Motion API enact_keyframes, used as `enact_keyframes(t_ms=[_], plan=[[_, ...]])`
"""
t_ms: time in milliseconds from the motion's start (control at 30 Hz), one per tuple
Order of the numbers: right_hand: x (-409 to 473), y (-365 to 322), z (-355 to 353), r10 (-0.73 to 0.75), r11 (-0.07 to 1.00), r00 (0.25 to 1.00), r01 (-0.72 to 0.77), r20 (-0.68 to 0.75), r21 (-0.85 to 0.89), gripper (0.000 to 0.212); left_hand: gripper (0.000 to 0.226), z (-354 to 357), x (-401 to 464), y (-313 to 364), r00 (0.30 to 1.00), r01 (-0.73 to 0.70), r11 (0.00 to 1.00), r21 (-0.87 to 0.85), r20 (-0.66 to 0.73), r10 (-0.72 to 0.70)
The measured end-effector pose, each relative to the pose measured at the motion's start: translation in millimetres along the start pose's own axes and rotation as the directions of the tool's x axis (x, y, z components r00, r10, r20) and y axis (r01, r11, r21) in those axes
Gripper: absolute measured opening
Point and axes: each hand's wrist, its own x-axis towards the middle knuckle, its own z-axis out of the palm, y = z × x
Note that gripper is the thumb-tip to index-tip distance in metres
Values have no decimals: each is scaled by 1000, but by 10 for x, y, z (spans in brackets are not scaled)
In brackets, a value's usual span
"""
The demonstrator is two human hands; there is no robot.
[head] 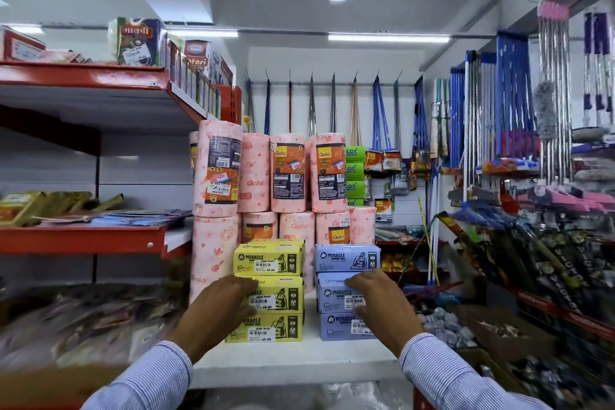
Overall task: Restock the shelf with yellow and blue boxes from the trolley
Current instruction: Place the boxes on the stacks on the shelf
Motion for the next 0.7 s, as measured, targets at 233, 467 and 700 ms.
enact_keyframes(t_ms=[233, 467, 700], plan=[[-328, -111, 105, -53, 995, 997, 48, -63, -90, 64, 67, 256, -177, -37, 988, -88, 984, 155, -110, 105], [-1266, -411, 162, -84, 996, 996, 84, -14, -26, 70, 73, 613, -955, 355, 974, -185, 979, 87, -118, 194], [-2600, -386, 798, -15, 998, 952, -4, 305, 63, 67, 55, 1466, -2122, 652, 972, -159, 977, -141, 153, 180]])
